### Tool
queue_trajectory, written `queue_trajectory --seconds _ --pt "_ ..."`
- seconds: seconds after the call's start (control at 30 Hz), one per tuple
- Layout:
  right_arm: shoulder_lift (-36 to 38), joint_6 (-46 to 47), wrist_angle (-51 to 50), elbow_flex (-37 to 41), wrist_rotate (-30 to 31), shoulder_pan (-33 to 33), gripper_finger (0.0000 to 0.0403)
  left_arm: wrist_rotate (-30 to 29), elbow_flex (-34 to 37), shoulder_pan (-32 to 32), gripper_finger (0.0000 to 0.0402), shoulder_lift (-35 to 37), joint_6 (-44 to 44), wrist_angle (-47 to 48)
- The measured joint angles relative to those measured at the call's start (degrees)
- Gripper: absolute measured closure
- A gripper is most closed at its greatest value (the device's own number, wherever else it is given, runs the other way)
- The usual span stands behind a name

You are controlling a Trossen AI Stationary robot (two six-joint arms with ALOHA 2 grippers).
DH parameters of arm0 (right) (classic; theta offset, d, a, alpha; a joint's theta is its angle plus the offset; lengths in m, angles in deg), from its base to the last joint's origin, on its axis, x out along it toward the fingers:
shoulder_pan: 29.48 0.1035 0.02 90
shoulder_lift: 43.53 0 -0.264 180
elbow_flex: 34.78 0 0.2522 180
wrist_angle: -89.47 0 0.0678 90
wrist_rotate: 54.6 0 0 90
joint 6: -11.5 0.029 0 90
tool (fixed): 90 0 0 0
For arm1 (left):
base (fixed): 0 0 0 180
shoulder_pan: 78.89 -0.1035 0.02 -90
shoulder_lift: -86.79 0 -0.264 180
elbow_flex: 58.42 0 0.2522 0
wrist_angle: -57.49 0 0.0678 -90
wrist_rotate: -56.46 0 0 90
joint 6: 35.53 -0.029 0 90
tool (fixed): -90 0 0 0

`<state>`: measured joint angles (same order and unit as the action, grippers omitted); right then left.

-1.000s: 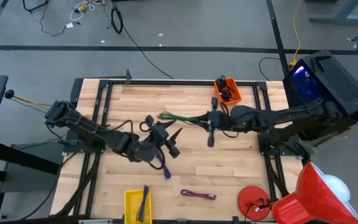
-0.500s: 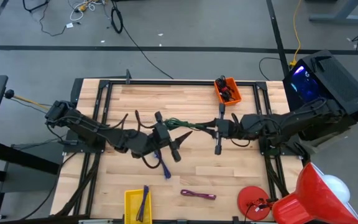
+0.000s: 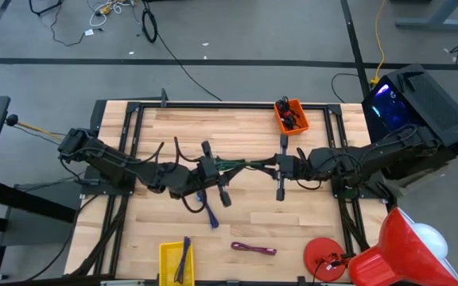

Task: Pick & Place USB Port
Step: Put the green and black charger cable into the yellow bin

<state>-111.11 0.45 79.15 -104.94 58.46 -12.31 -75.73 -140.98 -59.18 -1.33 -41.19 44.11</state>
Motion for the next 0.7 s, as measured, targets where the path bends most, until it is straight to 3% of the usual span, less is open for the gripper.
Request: queue_trajectory --seconds 0.33,0.43,0.53,0.7 --pt "-0.14 0.00 -1.04 0.00 -0.28 -0.02 0.0378 -2.51 0.00 1.53 0.0370 -0.06 -1.21 1.37" --pt "-0.21 -0.02 -1.27 0.00 -0.86 -0.04 0.0360 -5.19 0.00 2.73 0.0370 -0.15 -2.50 1.98" --pt "0.01 -0.15 -3.25 0.00 2.23 -0.02 0.0339 -8.28 -0.02 4.34 0.0370 0.00 -2.26 4.06" --pt "1.43 2.06 -7.47 0.00 6.07 -0.11 0.0308 -17.82 -0.02 8.87 0.0370 0.00 -0.18 12.10"
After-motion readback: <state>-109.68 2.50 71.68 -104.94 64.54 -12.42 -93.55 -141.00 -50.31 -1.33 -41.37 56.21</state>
